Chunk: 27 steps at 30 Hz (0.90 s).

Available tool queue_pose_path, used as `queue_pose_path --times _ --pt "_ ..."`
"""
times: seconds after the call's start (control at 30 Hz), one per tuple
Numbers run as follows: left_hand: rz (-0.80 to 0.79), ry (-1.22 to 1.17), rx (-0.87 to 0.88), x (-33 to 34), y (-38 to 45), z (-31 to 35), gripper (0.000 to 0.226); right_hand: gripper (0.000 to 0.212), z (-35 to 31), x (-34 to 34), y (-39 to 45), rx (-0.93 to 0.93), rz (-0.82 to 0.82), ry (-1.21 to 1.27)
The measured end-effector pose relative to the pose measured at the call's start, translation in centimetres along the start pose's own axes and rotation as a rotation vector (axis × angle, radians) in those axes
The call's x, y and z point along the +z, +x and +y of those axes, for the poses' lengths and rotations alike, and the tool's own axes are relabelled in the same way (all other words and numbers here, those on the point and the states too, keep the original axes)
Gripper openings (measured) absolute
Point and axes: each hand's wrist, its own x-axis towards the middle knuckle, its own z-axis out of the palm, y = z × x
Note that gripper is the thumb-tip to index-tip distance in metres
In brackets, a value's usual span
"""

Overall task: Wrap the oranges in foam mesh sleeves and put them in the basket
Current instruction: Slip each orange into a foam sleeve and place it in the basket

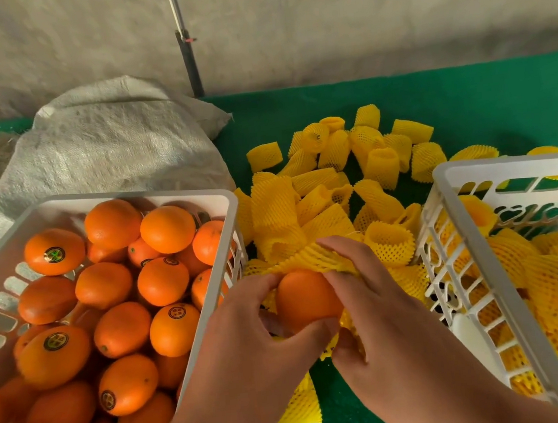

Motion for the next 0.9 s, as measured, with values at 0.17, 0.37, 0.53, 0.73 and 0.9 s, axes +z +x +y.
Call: queue_pose_path --times 0.17,0.37,0.53,0.73,0.9 --pt "0.299 0.283 0.312 0.1 -0.3 0.3 0.047 0.063 -1.0 -1.3 0.0 -0.183 0.023 0.017" --pt "0.427 0.404 0.411 -0.5 -0.1 0.5 0.06 0.048 -1.3 -2.4 -1.0 -0.266 0.29 0.07" --pt "0.271 0.368 0.47 0.1 -0.9 1.0 0.049 0.104 -0.8 -2.2 -0.4 0.109 0.219 0.35" --pt "0.238 0.396 0.47 0.4 -1.2 0.6 0.058 0.122 -0.9 -1.1 -0.3 0.265 0.088 0.43" --pt "0.211 0.405 0.491 0.5 -1.3 0.6 0.05 0.1 -0.2 -0.7 -0.2 0.28 0.147 0.424"
